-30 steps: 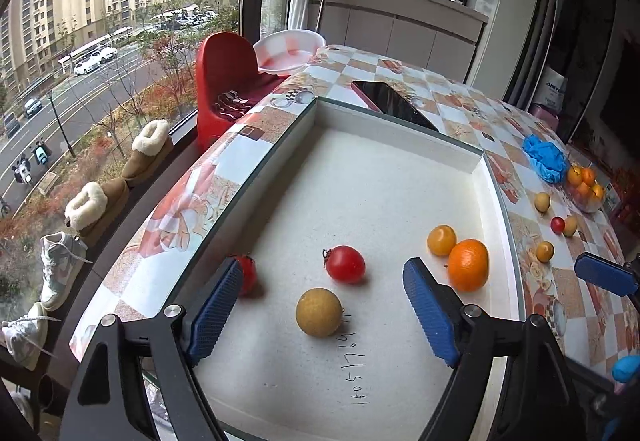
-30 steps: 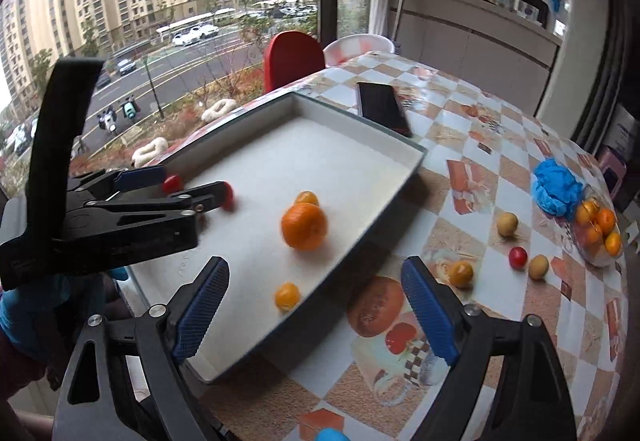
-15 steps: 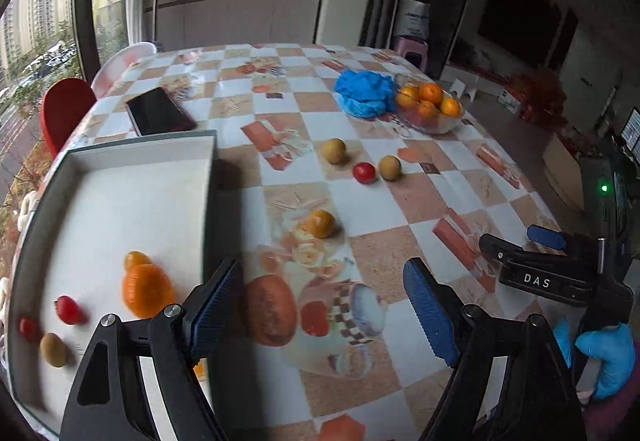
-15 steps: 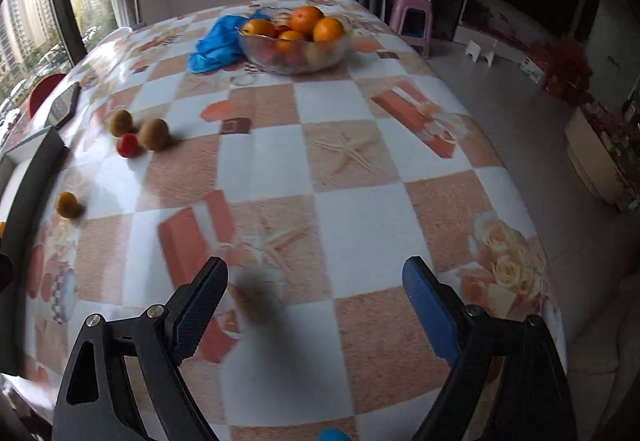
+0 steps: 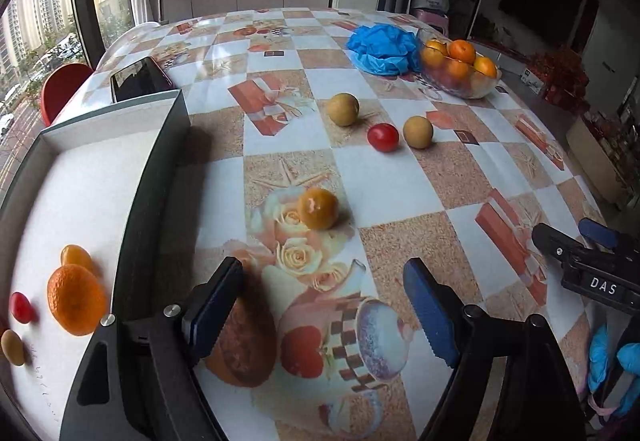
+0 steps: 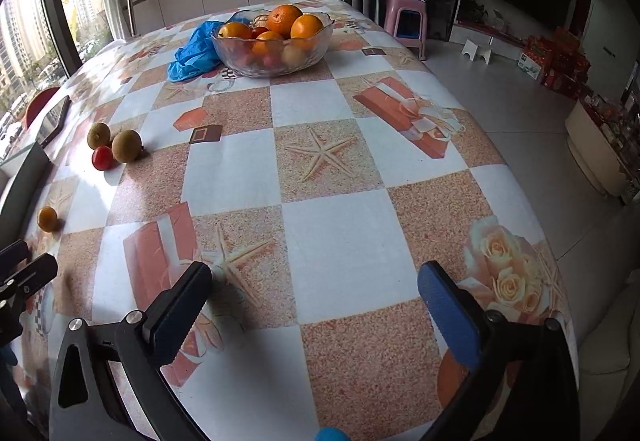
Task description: Organize fruits
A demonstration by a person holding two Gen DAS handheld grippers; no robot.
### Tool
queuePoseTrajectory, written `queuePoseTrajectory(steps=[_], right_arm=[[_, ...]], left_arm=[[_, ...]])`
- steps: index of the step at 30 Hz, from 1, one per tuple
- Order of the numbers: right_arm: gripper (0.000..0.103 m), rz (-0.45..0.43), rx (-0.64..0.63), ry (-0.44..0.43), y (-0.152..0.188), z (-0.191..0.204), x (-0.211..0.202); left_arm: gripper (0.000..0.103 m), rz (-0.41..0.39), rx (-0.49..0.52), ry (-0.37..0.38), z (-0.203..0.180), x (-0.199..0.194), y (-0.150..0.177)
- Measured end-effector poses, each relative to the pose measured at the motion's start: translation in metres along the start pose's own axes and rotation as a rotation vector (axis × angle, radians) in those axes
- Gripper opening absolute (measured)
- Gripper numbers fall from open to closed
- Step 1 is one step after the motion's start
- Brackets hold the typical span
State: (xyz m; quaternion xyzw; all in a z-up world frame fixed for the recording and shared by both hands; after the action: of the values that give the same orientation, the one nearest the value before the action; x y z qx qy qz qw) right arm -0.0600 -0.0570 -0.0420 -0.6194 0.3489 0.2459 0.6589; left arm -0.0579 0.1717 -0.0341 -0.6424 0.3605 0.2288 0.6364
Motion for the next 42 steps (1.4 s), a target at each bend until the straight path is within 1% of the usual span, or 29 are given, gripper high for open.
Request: queuePoseTrajectory(steps=[4,7,8,9,10,14,17,20,42], right_arm=[[0.103,-0.015,-0.005,-0.001,-0.005,0.004,0.005],[0.103,-0.016,-0.005,-0.004,-0.006,0.004,0.006],[0.103,-0.017,-0.004,-0.006,-0.006,0.004,0.006],[0.103,-0.019,-0.005,-0.009,-0.005,0.004,0.006],[0.103,-0.021,-0.007,-0.012,-0.005,0.005,0.006],[0.103,-0.027,-0.018,-0.027,-0.003,0.006,0.004],[0.103,-0.028,-0.019,-0.028,-0.003,0.006,0.004],[0.103,-0.028,-0.019,-0.027,-0.003,0.007,0.004],[0.103,-0.028,-0.02,-0.027,-0.003,0.007,0.004]], left_arm=[[0.083,0.0,-0.02,-0.041,0.0,0.008,-0.008],[0.083,-0.017,-0.015,-0.04,-0.01,0.009,-0.005],[0.085,-0.025,-0.001,-0.055,-0.014,0.01,-0.004],[0.088,-0.029,0.017,-0.063,-0.017,0.011,-0.002],[0.095,-0.025,0.028,-0.058,-0.02,0.011,-0.002],[0.096,-0.028,0.005,-0.041,-0.016,0.01,-0.002],[0.096,-0.031,0.011,-0.063,-0.017,0.009,0.001],[0.1,-0.022,0.019,-0.057,-0.018,0.011,0.001],[0.101,-0.021,0.021,-0.06,-0.019,0.012,0.001]])
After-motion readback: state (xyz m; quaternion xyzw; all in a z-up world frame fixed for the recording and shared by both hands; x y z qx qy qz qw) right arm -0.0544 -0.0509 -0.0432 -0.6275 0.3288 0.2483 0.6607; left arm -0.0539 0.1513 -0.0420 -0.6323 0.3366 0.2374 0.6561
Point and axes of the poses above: each gripper's, at about its wrist camera, not at the fingertips, and x roughly the way its jaws point, z to its left, y to its underside, the point moved 5 cm from there along x, roughly the way its jaws point, and after that the axes turned 5 degrees about -z, right-handed, at the moved point
